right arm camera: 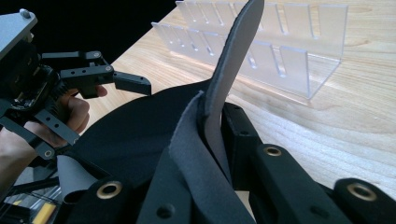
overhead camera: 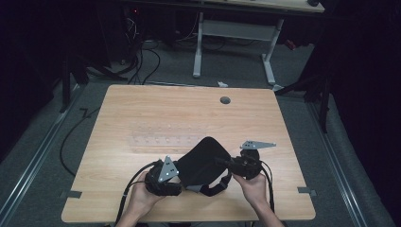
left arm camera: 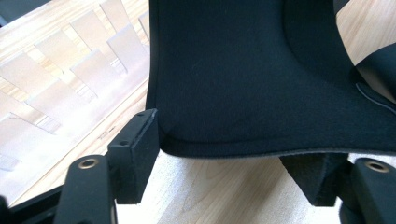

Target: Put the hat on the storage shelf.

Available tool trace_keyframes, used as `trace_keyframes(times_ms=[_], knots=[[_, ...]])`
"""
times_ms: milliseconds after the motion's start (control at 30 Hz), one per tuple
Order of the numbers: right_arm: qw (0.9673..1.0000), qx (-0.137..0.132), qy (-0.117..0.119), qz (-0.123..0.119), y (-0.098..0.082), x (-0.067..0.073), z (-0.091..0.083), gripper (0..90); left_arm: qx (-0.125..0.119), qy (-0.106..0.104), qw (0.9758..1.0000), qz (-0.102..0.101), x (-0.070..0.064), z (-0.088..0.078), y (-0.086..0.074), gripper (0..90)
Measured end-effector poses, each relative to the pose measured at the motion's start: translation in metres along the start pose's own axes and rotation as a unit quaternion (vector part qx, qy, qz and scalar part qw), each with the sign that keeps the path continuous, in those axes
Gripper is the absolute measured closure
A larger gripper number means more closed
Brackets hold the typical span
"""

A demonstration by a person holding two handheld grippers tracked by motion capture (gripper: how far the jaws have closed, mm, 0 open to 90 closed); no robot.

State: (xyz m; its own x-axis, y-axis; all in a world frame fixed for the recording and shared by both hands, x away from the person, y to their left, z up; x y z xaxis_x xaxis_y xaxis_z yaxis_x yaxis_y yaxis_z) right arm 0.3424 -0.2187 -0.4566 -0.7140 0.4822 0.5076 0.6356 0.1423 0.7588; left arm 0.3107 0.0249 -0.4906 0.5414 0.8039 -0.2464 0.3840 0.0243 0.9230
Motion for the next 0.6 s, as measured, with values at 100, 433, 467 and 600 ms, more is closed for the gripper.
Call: trace_keyframes(times_ms=[100,433,467,600], knots=[[1.0000,0.004,0.005,0.000,0.000,0.001,0.003,82.7,-0.002,-0.001,1.0000,0.007,-0.002,0.000,0.001,34.7],[0.9996,0.013,0.024,0.000,-0.001,0.008,0.016,82.5,-0.005,-0.012,0.9995,0.029,-0.007,-0.001,0.000,43.5],[0.9995,0.013,0.028,0.002,0.000,0.009,0.016,82.4,-0.003,-0.015,0.9995,0.026,-0.006,-0.002,0.001,44.6],[0.9994,0.011,0.033,0.007,0.000,0.009,0.017,82.0,0.000,-0.025,0.9995,0.019,-0.004,-0.005,0.003,52.2]])
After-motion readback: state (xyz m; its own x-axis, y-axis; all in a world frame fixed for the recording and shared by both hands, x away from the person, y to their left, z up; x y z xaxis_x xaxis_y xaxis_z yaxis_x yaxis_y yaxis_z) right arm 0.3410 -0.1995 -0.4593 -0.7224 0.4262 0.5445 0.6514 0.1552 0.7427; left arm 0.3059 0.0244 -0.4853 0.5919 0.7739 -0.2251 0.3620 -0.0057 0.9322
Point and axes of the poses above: each handheld gripper's, and its own axes: z roughly forward along the jaws, y roughly out of its top, x roughly to its left, the point moved 1 cm from there along z, roughly forward along the jaws, and after that the axes turned 12 degrees about y, right-handed, at the moved point
